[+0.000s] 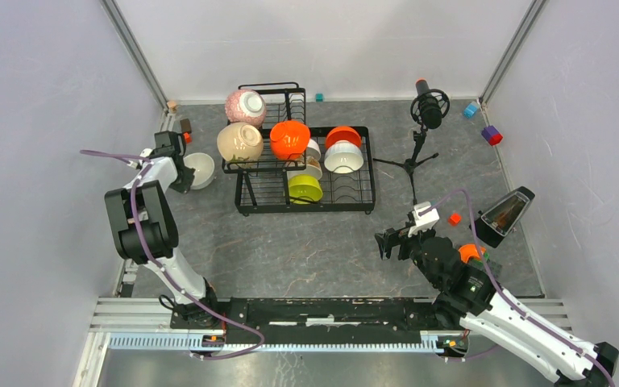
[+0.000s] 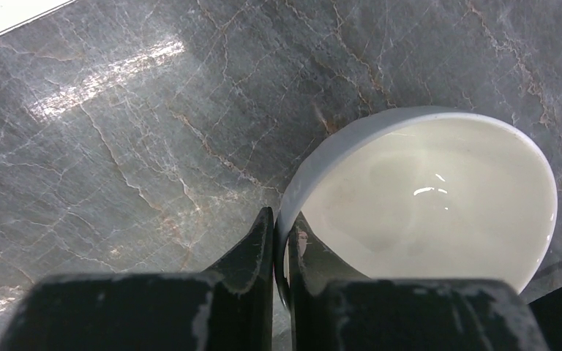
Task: Unload the bowls from the dish rack
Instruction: Place the bowl at the center of the board, then pick up the bowl from the dish rack.
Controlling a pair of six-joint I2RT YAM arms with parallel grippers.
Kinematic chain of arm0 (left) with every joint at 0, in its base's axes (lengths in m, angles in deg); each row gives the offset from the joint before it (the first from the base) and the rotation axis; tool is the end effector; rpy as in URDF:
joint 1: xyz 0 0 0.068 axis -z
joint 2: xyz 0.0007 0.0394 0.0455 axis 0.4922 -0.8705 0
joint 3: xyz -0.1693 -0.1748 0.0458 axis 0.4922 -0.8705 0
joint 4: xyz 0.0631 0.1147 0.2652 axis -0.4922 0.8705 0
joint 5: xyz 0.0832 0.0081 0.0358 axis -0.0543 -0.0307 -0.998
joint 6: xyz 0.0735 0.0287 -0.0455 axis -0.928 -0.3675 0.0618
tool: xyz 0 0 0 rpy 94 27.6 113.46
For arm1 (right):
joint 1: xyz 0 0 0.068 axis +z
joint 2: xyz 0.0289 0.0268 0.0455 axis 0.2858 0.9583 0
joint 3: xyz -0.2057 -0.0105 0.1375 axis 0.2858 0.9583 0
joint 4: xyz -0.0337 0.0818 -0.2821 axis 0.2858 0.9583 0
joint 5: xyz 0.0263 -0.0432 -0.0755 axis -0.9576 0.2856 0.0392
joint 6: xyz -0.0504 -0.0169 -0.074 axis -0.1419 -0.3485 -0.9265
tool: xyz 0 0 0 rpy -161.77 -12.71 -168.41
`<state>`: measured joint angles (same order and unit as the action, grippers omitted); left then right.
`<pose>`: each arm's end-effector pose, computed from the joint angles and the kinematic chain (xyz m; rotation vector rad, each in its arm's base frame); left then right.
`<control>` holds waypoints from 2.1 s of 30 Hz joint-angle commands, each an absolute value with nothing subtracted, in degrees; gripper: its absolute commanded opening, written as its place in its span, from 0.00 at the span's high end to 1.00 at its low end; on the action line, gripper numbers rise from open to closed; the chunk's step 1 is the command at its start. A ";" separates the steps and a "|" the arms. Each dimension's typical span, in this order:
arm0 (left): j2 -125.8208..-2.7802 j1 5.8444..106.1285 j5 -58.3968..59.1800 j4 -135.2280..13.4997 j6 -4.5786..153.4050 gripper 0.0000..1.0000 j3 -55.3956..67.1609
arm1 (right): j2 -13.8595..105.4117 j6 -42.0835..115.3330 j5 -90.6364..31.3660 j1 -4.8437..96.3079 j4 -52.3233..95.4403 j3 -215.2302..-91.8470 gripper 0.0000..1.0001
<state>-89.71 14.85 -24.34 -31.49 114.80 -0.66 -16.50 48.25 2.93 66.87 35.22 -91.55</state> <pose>0.3807 0.1233 0.0990 -1.5008 2.1170 0.1522 0.1670 0.1470 0.1754 -0.2319 1.8831 0.4067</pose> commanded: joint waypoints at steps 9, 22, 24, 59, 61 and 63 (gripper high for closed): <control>-88.04 14.98 -25.04 -32.50 113.12 0.61 0.62 | -18.11 48.89 3.23 66.92 34.35 -92.15 0.02; -72.76 15.83 -25.48 -28.81 114.89 0.03 0.60 | -19.03 48.30 1.41 66.88 34.16 -92.75 0.02; -68.09 16.48 -25.83 -27.39 114.80 0.00 1.52 | -19.04 48.10 0.22 66.89 33.52 -92.71 0.02; -13.16 49.04 -19.83 -45.09 78.70 0.00 -16.87 | 18.90 32.11 12.42 66.94 13.04 -115.33 0.02; -11.71 49.90 -21.11 -46.00 78.40 0.00 -18.59 | 19.35 30.30 18.29 66.88 8.92 -113.84 0.02; -10.29 50.23 -22.35 -47.25 78.30 0.00 -20.68 | 19.45 25.40 20.41 66.86 2.34 -111.01 0.03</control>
